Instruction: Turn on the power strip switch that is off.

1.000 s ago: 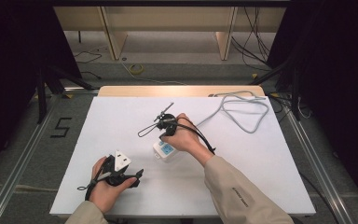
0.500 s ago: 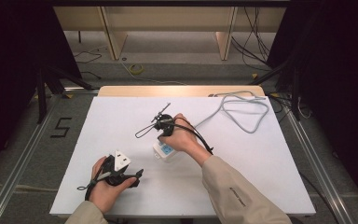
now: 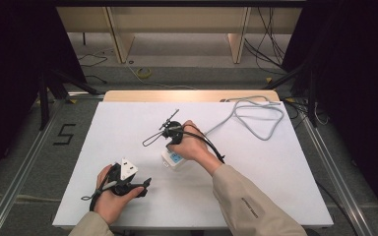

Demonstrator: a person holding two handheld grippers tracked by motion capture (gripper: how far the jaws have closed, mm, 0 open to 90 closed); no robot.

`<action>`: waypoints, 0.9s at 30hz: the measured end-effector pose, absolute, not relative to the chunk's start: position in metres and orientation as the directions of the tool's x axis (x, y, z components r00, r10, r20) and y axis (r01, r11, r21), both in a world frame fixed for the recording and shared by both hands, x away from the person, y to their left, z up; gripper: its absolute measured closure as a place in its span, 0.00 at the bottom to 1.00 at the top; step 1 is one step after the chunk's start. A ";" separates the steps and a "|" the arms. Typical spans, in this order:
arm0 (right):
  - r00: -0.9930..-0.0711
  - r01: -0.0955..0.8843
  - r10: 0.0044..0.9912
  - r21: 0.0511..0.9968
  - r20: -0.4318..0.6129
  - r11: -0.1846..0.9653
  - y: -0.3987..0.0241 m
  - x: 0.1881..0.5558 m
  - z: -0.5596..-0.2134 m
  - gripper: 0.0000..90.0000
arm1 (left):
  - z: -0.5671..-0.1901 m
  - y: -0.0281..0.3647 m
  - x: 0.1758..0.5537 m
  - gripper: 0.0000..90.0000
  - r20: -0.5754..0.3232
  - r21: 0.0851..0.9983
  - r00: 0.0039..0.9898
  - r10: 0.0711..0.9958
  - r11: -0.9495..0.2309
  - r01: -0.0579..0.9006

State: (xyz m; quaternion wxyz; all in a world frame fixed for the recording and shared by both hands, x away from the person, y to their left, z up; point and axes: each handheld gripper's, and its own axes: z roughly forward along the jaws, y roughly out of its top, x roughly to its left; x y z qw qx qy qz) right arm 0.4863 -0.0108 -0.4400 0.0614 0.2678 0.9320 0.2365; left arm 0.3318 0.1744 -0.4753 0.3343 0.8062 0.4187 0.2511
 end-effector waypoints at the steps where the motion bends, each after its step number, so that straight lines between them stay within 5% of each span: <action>1: -0.849 0.470 0.528 0.474 0.012 0.745 -0.011 0.486 -0.440 1.00 | -0.475 0.174 0.332 0.21 0.124 0.751 0.522 0.844 -0.424 0.506; 27: -0.838 0.484 0.545 0.457 -0.002 0.746 -0.008 0.485 -0.442 1.00 | -0.476 0.172 0.332 0.21 0.121 0.750 0.525 0.842 -0.425 0.508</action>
